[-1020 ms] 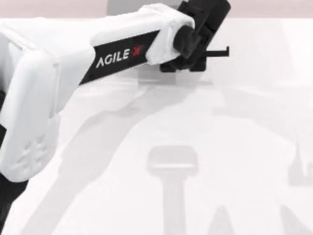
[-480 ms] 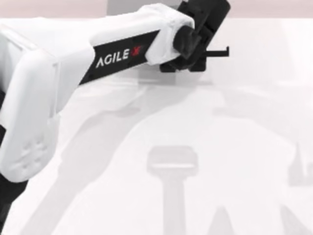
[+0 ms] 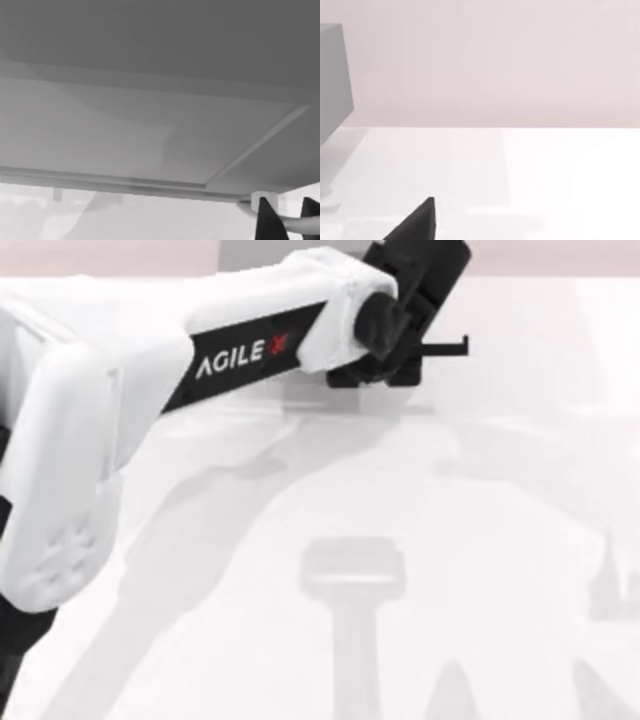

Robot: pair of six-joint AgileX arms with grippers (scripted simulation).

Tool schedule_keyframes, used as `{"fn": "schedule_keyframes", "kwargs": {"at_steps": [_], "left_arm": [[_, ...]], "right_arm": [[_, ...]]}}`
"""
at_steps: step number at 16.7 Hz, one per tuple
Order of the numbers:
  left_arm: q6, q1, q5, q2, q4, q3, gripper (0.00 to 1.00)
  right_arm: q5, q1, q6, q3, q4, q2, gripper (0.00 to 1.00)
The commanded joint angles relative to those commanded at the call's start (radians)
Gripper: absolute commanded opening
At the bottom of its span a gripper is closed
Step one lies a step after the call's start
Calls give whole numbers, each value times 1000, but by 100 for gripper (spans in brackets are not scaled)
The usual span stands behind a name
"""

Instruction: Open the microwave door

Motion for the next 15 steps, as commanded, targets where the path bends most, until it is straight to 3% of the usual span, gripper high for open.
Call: {"fn": "schedule_keyframes", "kwargs": {"at_steps": [15], "left_arm": [[40,3,25,-39,44,-68,0]], "right_arm": [[0,0,0,0,0,0,100]]}}
